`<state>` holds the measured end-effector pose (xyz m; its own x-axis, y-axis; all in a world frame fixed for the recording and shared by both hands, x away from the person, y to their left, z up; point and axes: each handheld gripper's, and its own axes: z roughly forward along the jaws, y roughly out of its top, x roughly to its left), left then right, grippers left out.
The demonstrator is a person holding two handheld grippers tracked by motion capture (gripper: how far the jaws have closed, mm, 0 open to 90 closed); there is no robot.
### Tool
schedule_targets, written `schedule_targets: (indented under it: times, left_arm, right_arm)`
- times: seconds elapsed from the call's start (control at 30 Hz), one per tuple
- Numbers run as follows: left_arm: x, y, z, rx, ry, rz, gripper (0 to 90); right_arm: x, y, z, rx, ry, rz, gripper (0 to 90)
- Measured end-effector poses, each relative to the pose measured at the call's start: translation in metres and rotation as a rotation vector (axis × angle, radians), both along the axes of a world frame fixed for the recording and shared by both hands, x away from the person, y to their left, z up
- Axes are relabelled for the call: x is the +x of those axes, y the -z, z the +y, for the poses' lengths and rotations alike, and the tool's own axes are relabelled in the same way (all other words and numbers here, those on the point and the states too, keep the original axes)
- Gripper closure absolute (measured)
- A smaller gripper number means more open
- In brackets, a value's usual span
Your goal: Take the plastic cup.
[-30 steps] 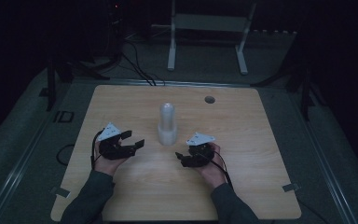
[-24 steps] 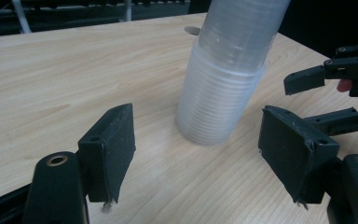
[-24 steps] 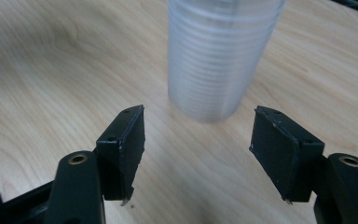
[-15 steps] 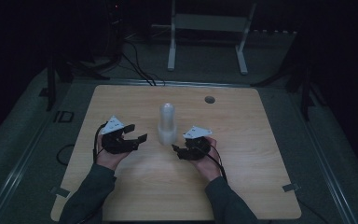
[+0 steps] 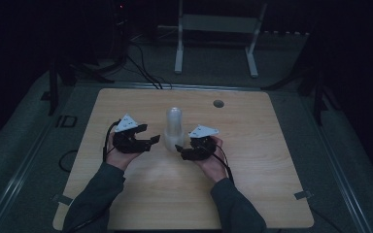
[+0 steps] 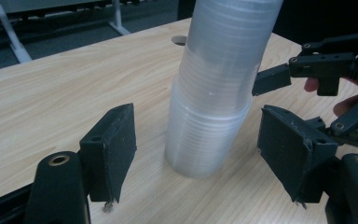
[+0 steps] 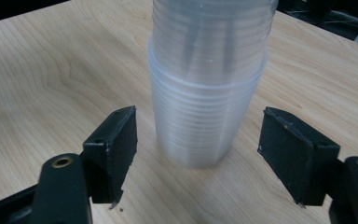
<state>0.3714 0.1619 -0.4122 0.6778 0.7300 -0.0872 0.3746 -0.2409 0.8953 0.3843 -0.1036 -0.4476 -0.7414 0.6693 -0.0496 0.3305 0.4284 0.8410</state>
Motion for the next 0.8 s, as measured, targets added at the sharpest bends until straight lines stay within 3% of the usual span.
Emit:
schedule_targets:
  times: [0.3, 0.4, 0.8]
  left_arm:
    - [0.005, -0.005, -0.007, 0.012, 0.006, -0.002, 27.4]
    - [0.007, -0.007, -0.011, 0.033, 0.008, -0.012, 27.5]
    - [0.013, -0.017, -0.014, 0.040, 0.024, -0.037, 25.8]
  right_arm:
    - [0.006, 0.004, 0.005, 0.013, 0.007, 0.005, 27.2]
    - [0.007, 0.005, 0.007, 0.017, 0.010, 0.005, 27.1]
    - [0.011, 0.006, 0.011, 0.025, 0.013, -0.012, 26.0]
